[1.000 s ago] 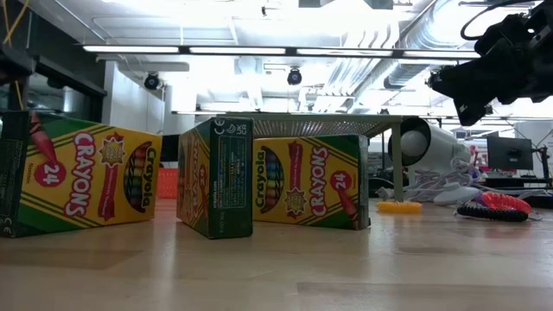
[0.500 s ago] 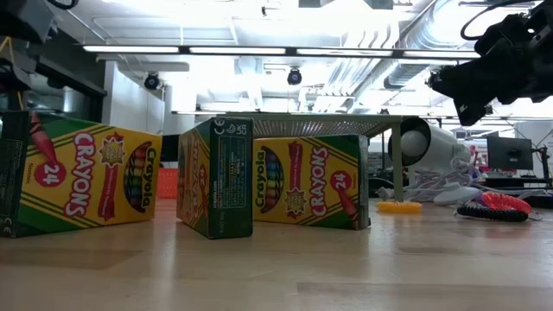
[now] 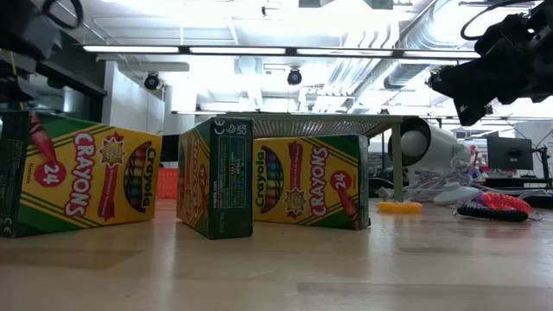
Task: Pick & Place Office Desk Supplies
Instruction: Put the white rubber band into the orange bin on the shelf
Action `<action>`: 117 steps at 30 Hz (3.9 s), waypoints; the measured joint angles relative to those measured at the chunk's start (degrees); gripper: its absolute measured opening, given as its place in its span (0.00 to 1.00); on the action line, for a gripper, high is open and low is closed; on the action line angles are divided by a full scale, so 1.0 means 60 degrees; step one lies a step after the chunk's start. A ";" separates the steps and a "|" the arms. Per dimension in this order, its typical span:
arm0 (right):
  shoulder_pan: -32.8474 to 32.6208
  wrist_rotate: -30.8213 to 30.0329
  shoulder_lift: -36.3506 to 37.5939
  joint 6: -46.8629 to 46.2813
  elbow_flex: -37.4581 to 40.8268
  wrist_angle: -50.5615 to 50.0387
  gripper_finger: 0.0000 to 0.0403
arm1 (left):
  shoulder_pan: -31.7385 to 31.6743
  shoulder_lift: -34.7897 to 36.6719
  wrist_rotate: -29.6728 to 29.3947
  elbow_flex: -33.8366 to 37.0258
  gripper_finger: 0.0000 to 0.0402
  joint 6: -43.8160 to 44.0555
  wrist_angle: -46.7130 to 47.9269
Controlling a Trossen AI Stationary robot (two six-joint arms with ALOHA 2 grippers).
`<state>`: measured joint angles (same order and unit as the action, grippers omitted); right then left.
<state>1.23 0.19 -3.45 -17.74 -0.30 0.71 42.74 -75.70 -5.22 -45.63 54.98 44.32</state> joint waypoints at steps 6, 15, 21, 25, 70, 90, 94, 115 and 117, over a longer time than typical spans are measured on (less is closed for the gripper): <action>0.0000 -0.0001 0.0000 0.0000 -0.0002 0.0001 0.22 | -0.0516 -0.0340 0.0311 0.0000 0.35 0.0370 -0.0093; 0.0000 0.0000 -0.0002 0.0000 -0.0001 0.0000 0.22 | -0.1227 -0.0798 0.1576 0.0004 0.35 0.0829 -0.0102; 0.0000 0.0000 0.0001 0.0000 -0.0003 0.0002 0.22 | -0.1518 -0.0795 0.1782 0.0007 0.35 0.0546 -0.0114; 0.0000 -0.0001 -0.0003 0.0000 -0.0002 0.0001 0.22 | -0.1543 -0.0795 0.1801 0.0005 0.35 0.0550 -0.0106; 0.0000 0.0000 -0.0003 0.0000 -0.0002 0.0002 0.22 | -0.1133 -0.0619 0.2252 0.0004 0.00 -0.0098 -0.0704; 0.0000 0.0000 0.0001 0.0000 0.0000 0.0004 0.22 | 0.0080 0.2712 0.1034 0.0004 0.00 -0.1545 -0.1549; 0.0000 -0.0001 -0.0003 0.0000 0.0000 0.0003 0.22 | 0.0072 0.3359 0.0517 0.0004 0.00 -0.1548 -0.1545; 0.0000 -0.0001 -0.0003 0.0000 -0.0001 0.0004 0.22 | -0.1538 0.3857 -0.1707 0.0000 0.00 -0.1225 -0.1263; 0.0000 0.0000 0.0001 0.0000 -0.0002 0.0000 0.22 | -0.1969 0.3859 -0.1719 0.0000 0.00 -0.1227 -0.1101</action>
<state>1.23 0.19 -3.44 -17.74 -0.31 0.71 30.93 -52.55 -15.53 -45.63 47.62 37.71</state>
